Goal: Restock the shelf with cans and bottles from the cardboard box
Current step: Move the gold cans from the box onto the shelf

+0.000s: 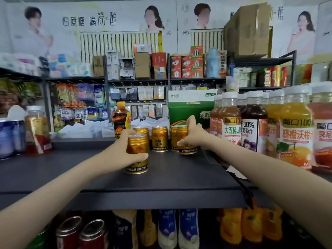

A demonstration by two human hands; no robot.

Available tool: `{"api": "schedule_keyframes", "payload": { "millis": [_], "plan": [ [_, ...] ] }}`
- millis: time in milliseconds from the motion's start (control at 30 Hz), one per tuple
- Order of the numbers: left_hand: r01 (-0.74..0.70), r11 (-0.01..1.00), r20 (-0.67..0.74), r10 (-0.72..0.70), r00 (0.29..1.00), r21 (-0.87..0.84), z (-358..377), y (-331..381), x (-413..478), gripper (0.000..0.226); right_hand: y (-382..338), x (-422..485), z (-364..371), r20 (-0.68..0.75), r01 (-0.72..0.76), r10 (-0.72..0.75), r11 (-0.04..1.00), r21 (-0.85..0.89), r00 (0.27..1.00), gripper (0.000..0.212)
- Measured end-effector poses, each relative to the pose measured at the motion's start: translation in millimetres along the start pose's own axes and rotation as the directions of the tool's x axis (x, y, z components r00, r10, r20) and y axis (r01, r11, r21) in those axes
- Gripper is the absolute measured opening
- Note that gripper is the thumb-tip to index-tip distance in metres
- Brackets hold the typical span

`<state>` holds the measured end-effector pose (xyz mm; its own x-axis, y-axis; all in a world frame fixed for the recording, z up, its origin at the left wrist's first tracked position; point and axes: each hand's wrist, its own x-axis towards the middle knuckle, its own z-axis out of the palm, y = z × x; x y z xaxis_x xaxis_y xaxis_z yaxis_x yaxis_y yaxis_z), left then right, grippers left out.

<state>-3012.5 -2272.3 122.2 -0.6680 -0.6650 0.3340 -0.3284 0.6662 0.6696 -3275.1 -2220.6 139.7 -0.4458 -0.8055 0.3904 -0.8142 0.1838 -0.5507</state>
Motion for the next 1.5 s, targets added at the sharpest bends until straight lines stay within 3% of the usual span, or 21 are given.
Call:
{"api": "schedule_keyframes", "payload": {
  "millis": [100, 300, 467, 567, 700, 900, 1133, 1333, 1500],
  "plan": [
    [-0.045, 0.999, 0.011, 0.045, 0.999, -0.012, -10.8, 1.7, 0.2, 0.075, 1.3, -1.3, 5.4, 0.035, 0.002, -0.001, 1.0, -0.027, 0.999, 0.085],
    [-0.136, 0.988, 0.042, 0.133, 0.99, 0.07, -13.1, -2.3, 0.7, 0.076, -10.0, -7.5, -2.3, 0.129, 0.189, -0.154, 0.923, -0.334, 0.98, 0.076],
    [-0.179, 0.978, 0.067, 0.172, 0.983, 0.108, -15.9, -6.0, 7.2, 0.073, -8.1, -11.7, -4.4, 0.046, 0.14, -0.132, 0.909, -0.393, 0.99, 0.072],
    [-0.204, 0.969, 0.101, 0.192, 0.976, 0.136, -18.7, -8.2, 13.4, 0.069, -8.6, -10.6, -1.6, 0.019, 0.085, -0.089, 0.831, -0.549, 0.996, 0.068],
    [-0.221, 0.96, 0.092, 0.207, 0.974, 0.173, -18.3, -13.8, 22.1, 0.068, -11.2, -8.5, 2.8, -0.042, 0.047, -0.108, 0.706, -0.707, 0.993, 0.047],
    [-0.244, 0.949, 0.076, 0.233, 0.969, 0.2, -19.0, -23.4, 30.1, 0.073, -7.5, 3.3, 4.2, -0.078, -0.007, -0.064, 0.723, -0.69, 0.995, 0.037],
    [-0.239, 0.948, 0.086, 0.226, 0.97, 0.209, -21.6, -35.2, 38.0, 0.076, -11.7, 13.4, 5.5, -0.052, 0.03, -0.087, 0.741, -0.671, 0.995, 0.034],
    [-0.214, 0.944, 0.08, 0.2, 0.977, 0.249, -20.1, -37.9, 45.8, 0.073, -7.8, 17.8, 8.3, -0.036, 0.069, -0.163, 0.595, -0.801, 0.986, 0.029],
    [-0.168, 0.95, 0.057, 0.159, 0.986, 0.264, -25.2, -41.1, 48.3, 0.08, -3.5, 30.0, 8.2, 0.006, 0.089, -0.156, 0.531, -0.843, 0.988, 0.042]
  ]
}}
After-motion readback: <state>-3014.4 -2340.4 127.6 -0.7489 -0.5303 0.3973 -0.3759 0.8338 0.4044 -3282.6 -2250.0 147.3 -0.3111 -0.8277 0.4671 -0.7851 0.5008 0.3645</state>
